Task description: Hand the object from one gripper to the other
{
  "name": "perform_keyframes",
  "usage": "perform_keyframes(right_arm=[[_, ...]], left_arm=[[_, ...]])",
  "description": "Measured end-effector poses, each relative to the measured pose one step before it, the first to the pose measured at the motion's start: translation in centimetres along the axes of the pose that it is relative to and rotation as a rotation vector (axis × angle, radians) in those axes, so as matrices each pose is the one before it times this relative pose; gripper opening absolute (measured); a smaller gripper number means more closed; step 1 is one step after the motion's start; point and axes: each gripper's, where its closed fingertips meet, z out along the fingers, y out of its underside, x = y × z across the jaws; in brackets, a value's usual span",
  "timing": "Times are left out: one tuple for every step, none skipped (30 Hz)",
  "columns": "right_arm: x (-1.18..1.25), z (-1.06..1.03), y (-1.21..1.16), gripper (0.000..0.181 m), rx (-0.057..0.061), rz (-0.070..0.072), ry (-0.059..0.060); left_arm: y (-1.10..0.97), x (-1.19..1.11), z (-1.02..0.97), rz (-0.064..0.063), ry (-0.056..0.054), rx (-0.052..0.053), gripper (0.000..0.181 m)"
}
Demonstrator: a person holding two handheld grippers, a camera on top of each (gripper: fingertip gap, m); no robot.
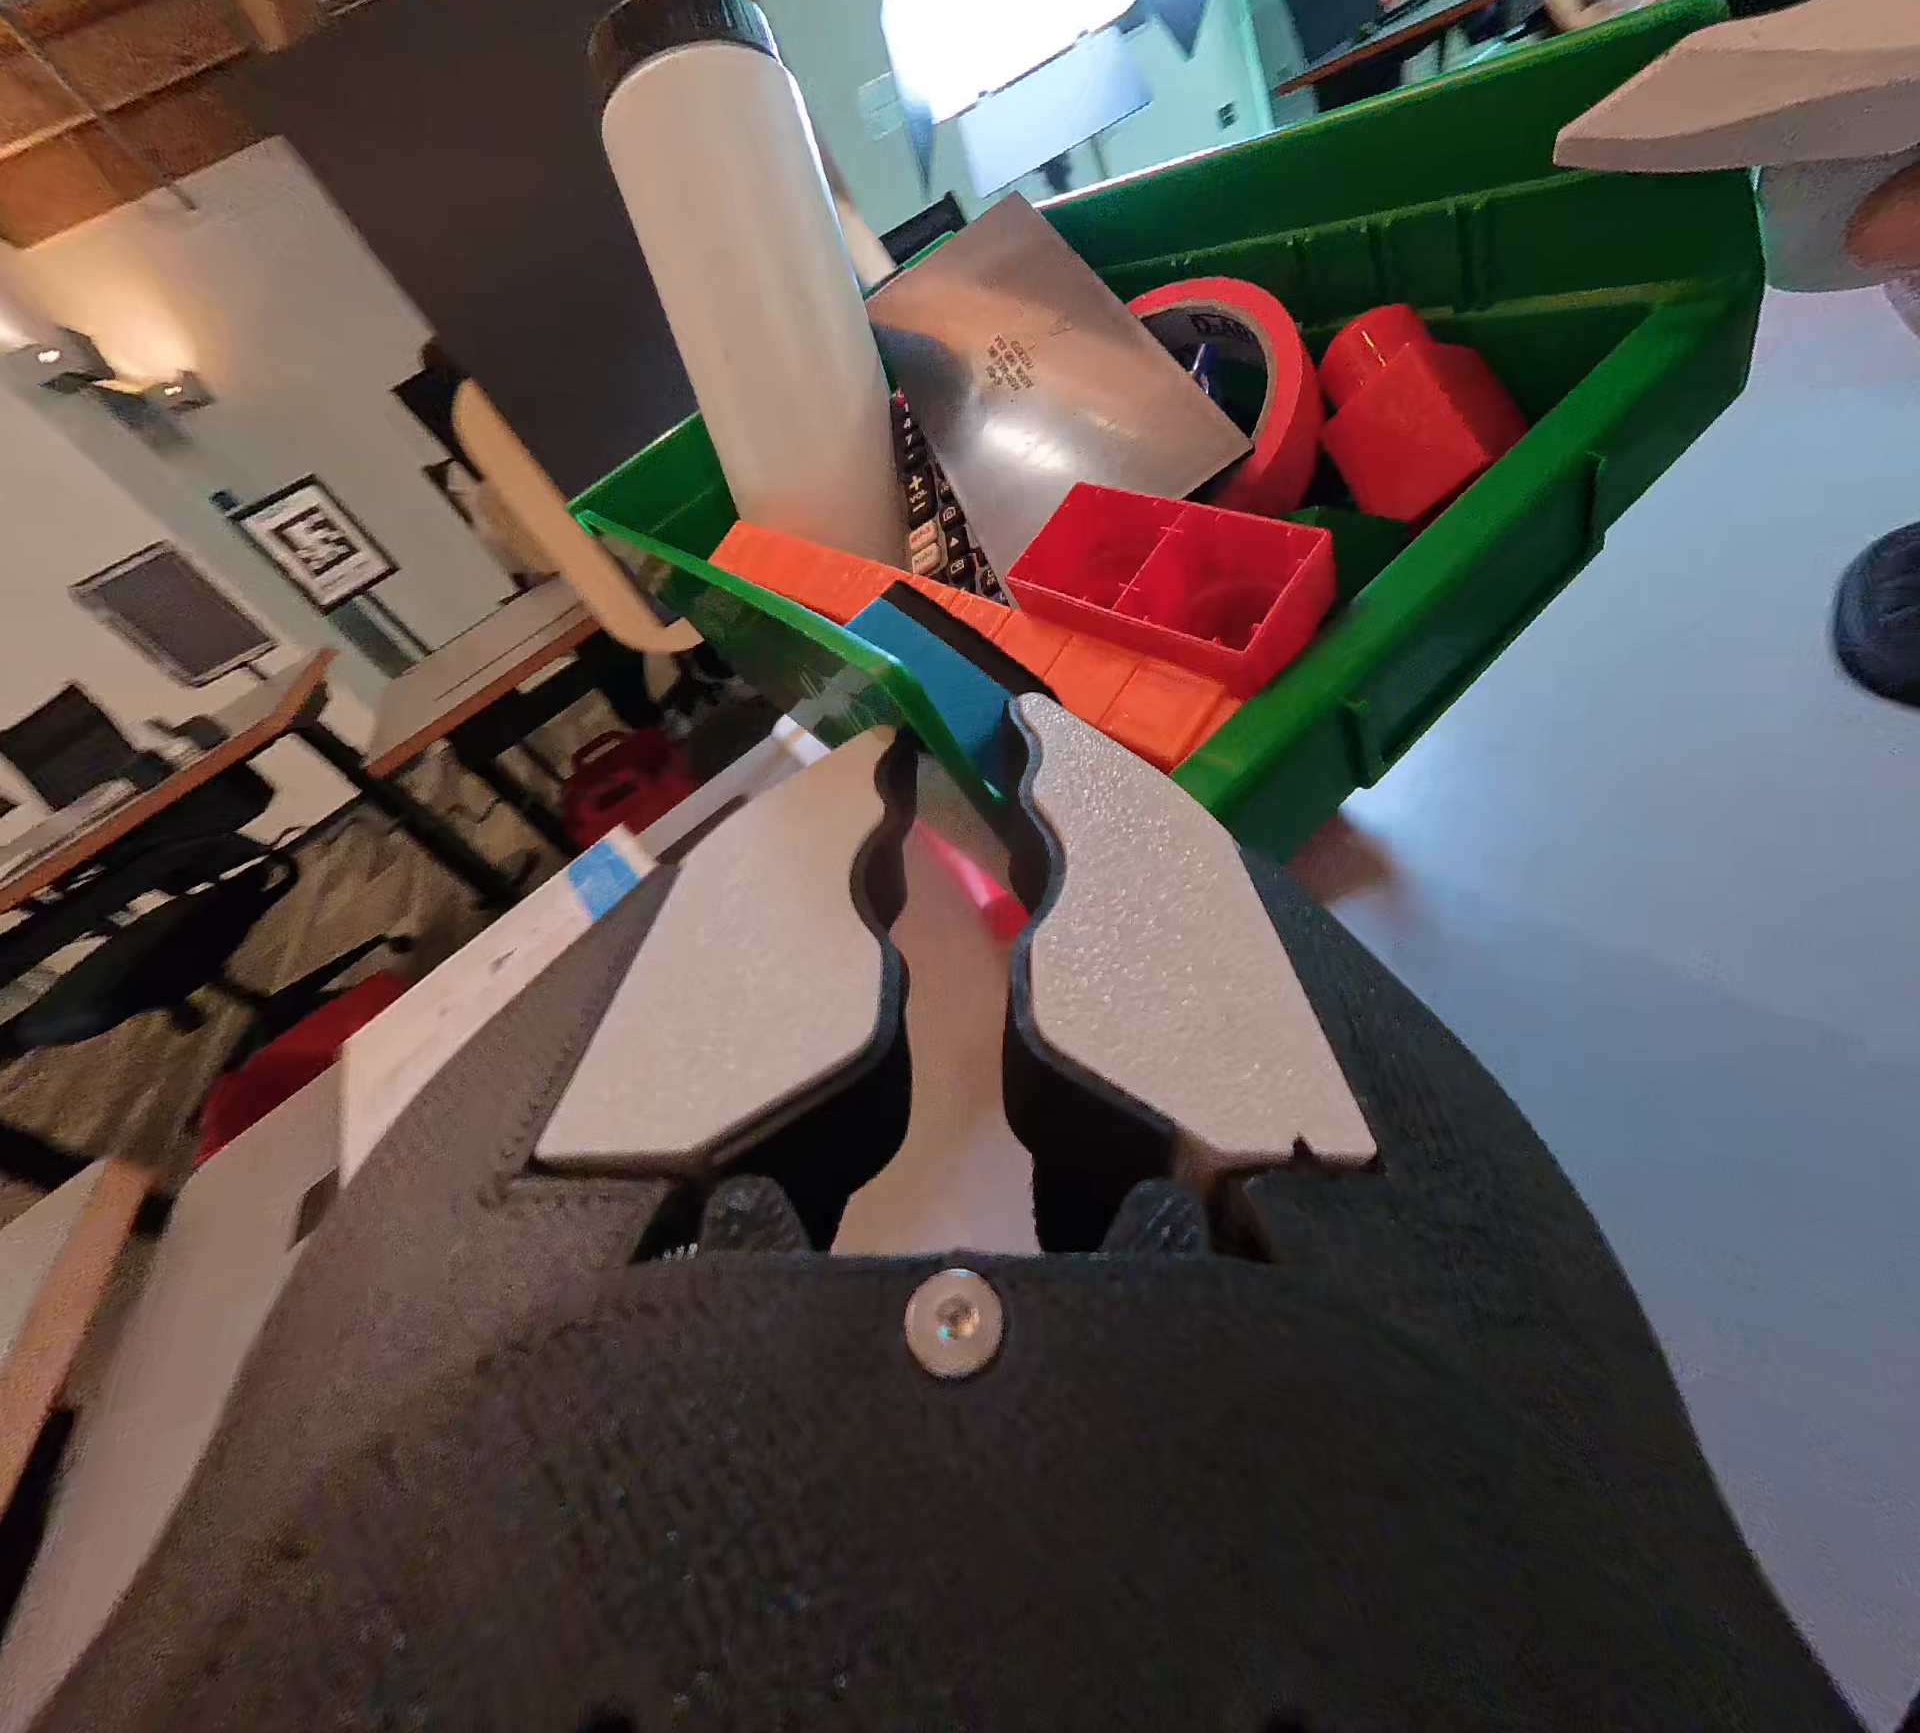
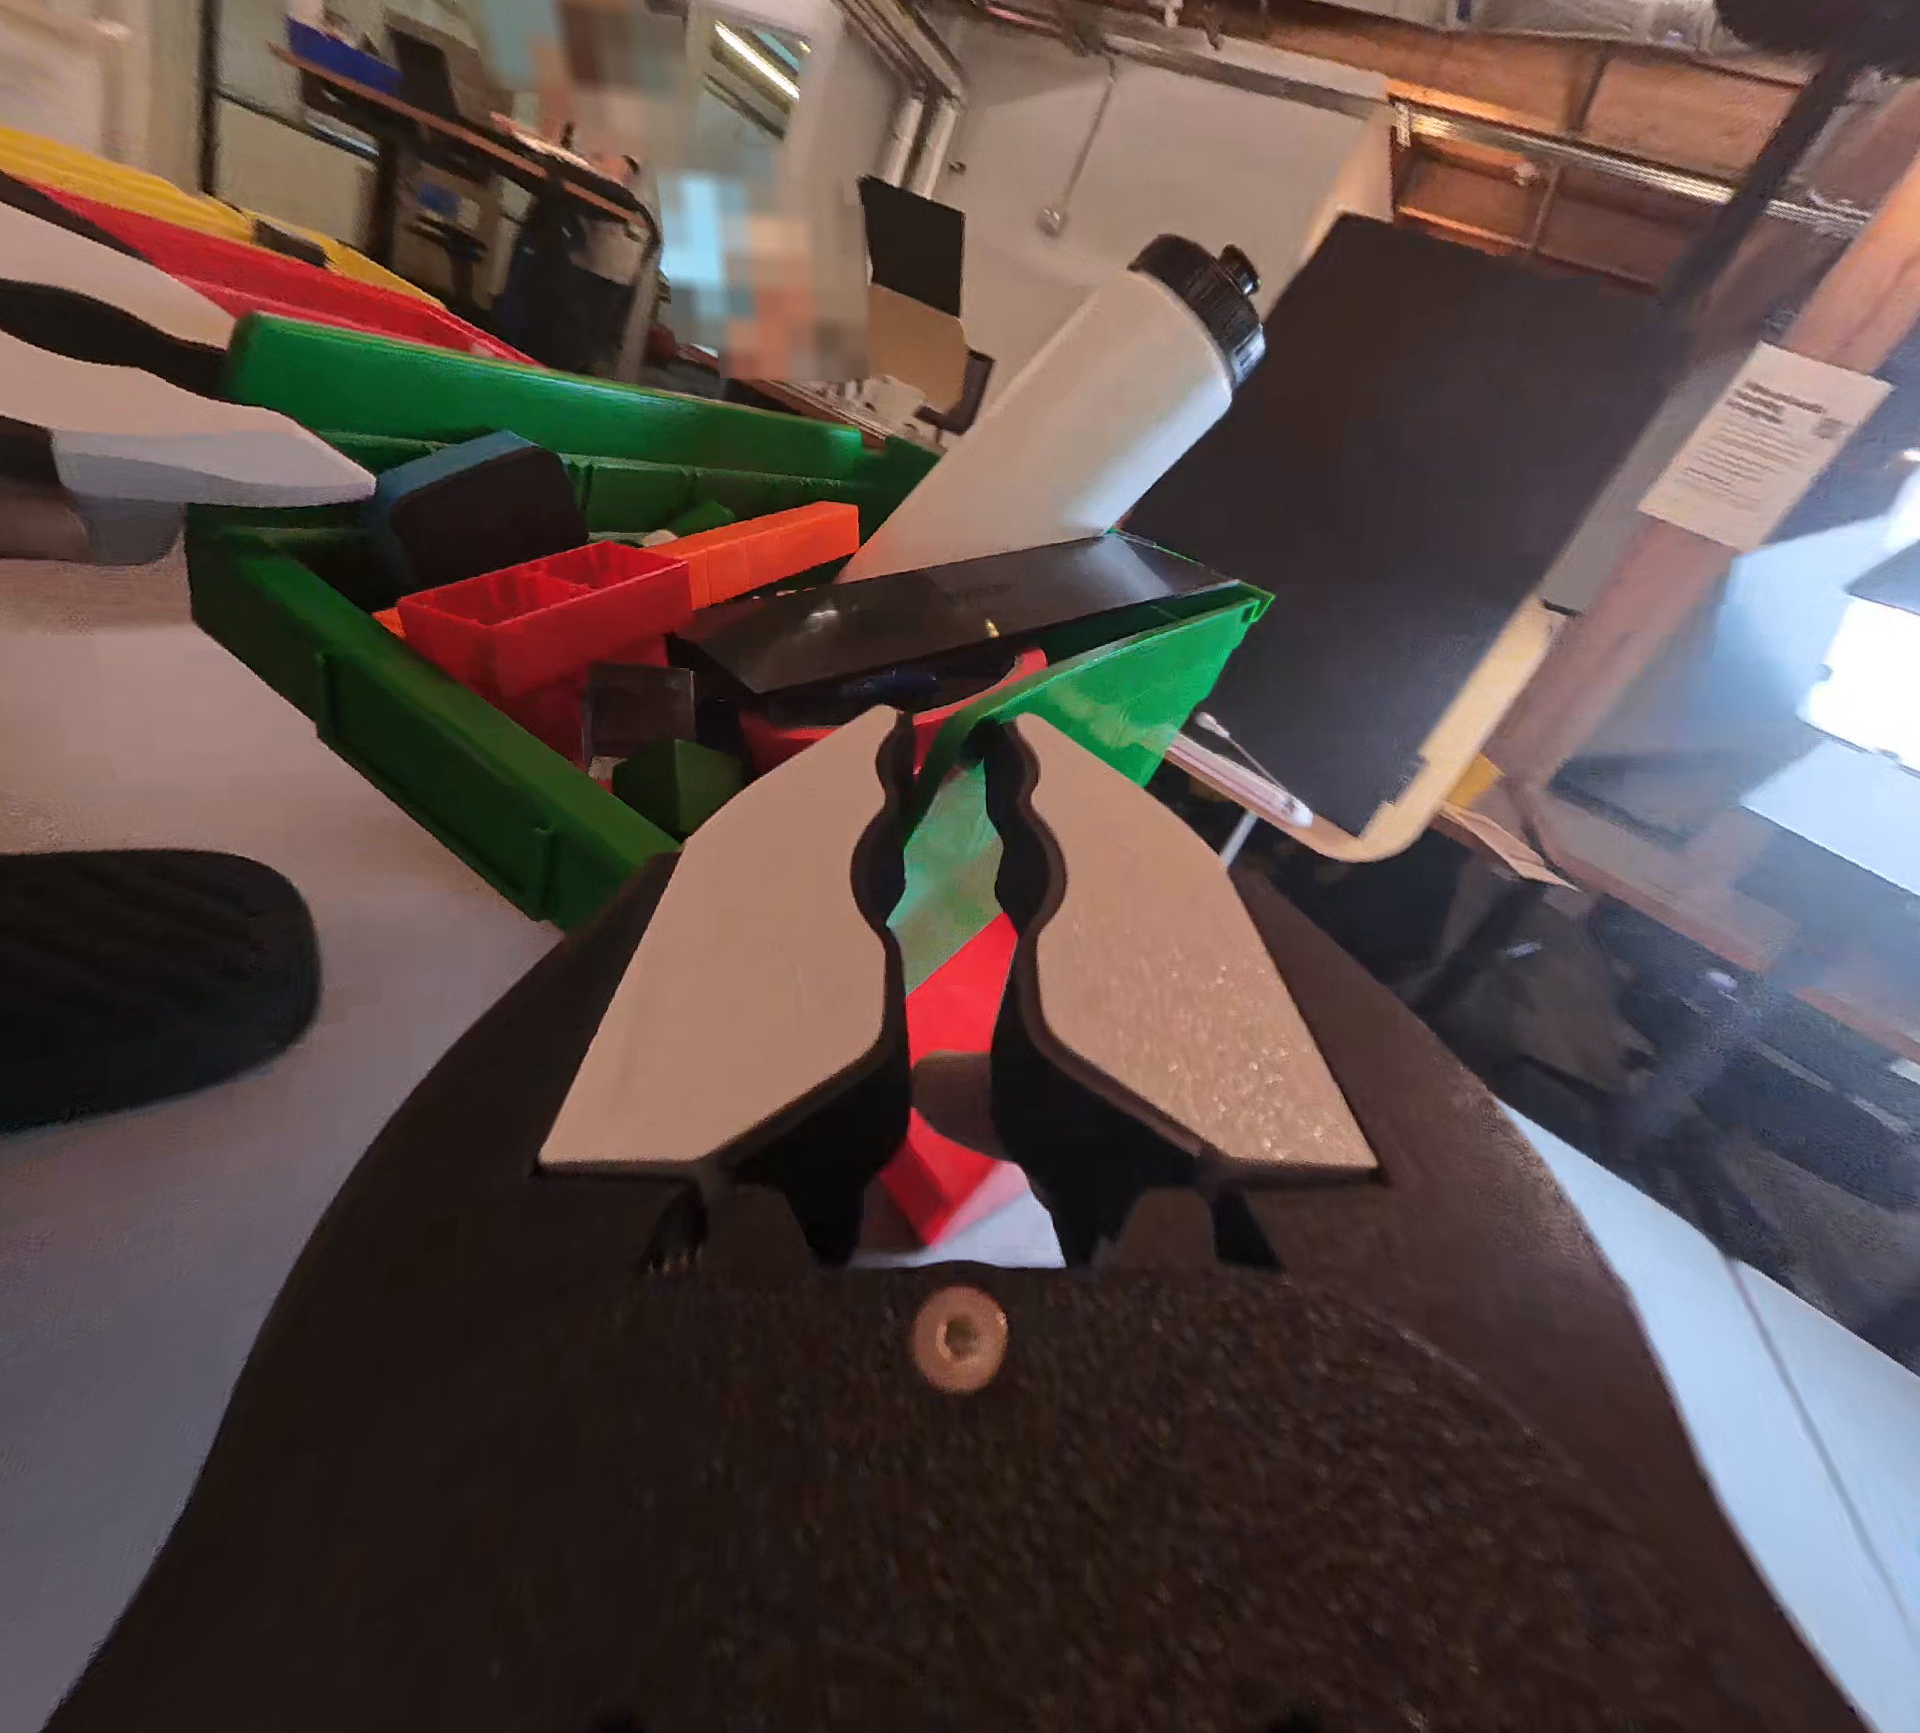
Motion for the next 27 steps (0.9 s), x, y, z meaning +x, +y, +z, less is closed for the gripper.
perform_keyframes(right_arm=[[-1.419,1.105,-0.228,0.013,0.0214,0.0114,-0.0306],[-1.391,1.161,-0.012,0.013,0.0158,0.0077,-0.0309],[-1.293,1.191,0.194,0.013,0.0112,0.0096,-0.0284],[-1.198,1.214,0.378,0.013,0.0071,0.0144,-0.0310],[-1.096,1.168,0.490,0.013,0.0088,0.0167,-0.0335],[-0.991,1.126,0.620,0.013,0.0084,0.0181,-0.0340],[-0.920,1.088,0.726,0.013,0.0136,0.0231,-0.0361],[-0.780,1.045,0.907,0.013,0.0153,0.0265,-0.0327],[-0.614,0.944,1.149,0.013,0.0096,0.0244,-0.0246],[-0.492,0.823,1.261,0.013,0.0022,0.0229,-0.0181],[-0.349,0.713,1.303,0.013,-0.0041,0.0153,-0.0105],[-0.246,0.680,1.304,0.013,-0.0120,0.0082,-0.0088],[-0.169,0.678,1.379,0.013,-0.0254,0.0048,-0.0104],[-0.083,0.712,1.381,0.013,-0.0348,0.0049,-0.0086],[-0.099,0.813,1.376,0.014,-0.0431,0.0111,-0.0101],[-0.206,0.882,1.122,0.014,-0.0379,0.0071,-0.0174],[0.287,0.915,0.958,0.014,-0.0413,-0.0102,0.0285],[0.309,0.829,0.329,0.013,-0.0230,-0.0262,0.0254],[0.345,0.801,0.227,0.014,-0.0380,-0.0179,0.0145],[0.033,0.736,0.640,0.017,-0.0751,-0.0097,-0.0221],[-0.270,0.538,0.789,0.026,-0.0794,0.0207,-0.0520],[-0.218,0.150,0.397,0.038,-0.0382,0.0432,-0.0476],[0.164,-0.469,-0.128,0.041,0.0025,0.0309,-0.0139],[0.352,-0.890,-0.403,0.042,0.0169,-0.0013,0.0061],[0.494,-1.089,-0.421,0.044,0.0096,-0.0175,0.0144],[0.518,-1.065,-0.239,0.045,-0.0077,-0.0214,0.0085],[0.527,-0.892,0.162,0.046,-0.0362,-0.0283,-0.0016]], left_arm=[[0.731,-1.155,-1.235,0.0056,-0.0312,-0.0154,0.016],[0.789,-1.117,-1.173,0.0076,-0.0311,-0.0183,0.016],[0.843,-1.018,-1.073,0.0103,-0.0303,-0.0222,0.016],[0.910,-0.906,-0.963,0.0113,-0.0296,-0.0251,0.016],[1.005,-0.761,-0.827,0.0100,-0.0273,-0.0257,0.016],[1.114,-0.608,-0.668,0.0065,-0.0252,-0.0220,0.016],[1.281,-0.493,-0.468,0.0009,-0.0251,-0.0208,0.016],[1.409,-0.384,-0.236,-0.0098,-0.0234,-0.0207,0.016],[1.421,-0.268,-0.017,-0.0117,-0.0173,-0.0176,0.015],[1.394,-0.169,0.165,-0.0052,-0.0141,-0.0169,0.015],[1.373,-0.080,0.279,-0.0027,-0.0100,-0.0181,0.015],[1.303,0.011,0.367,-0.0080,-0.0042,-0.0166,0.015],[1.225,0.067,0.382,-0.0154,-0.0006,-0.0147,0.015],[1.169,0.102,0.402,-0.0227,0.0026,-0.0147,0.015],[1.270,0.033,0.514,-0.0299,0.0013,-0.0214,0.015],[1.435,-0.035,0.659,-0.0300,-0.0043,-0.0284,0.015],[1.298,-0.126,0.682,-0.0161,-0.0184,-0.0172,0.017],[0.605,-0.284,0.527,-0.0132,-0.0325,0.0170,0.018],[0.187,-0.369,0.488,-0.0420,-0.0199,0.0205,0.018],[0.314,-0.382,0.639,-0.0612,-0.0007,-0.0049,0.018],[0.638,-0.291,0.779,-0.0637,0.0189,-0.0388,0.018],[0.604,-0.027,0.774,-0.0595,0.0424,-0.0449,0.020],[0.215,0.135,0.578,-0.0424,0.0531,-0.0282,0.028],[-0.328,-0.100,0.171,-0.0190,0.0311,-0.0064,0.032],[-1.038,-0.401,-0.289,0.0157,0.0033,0.0275,0.038],[-1.421,-0.717,-0.607,0.0434,-0.0232,0.0328,0.042],[-1.486,-0.584,-0.616,0.0584,-0.0178,0.0211,0.046]])
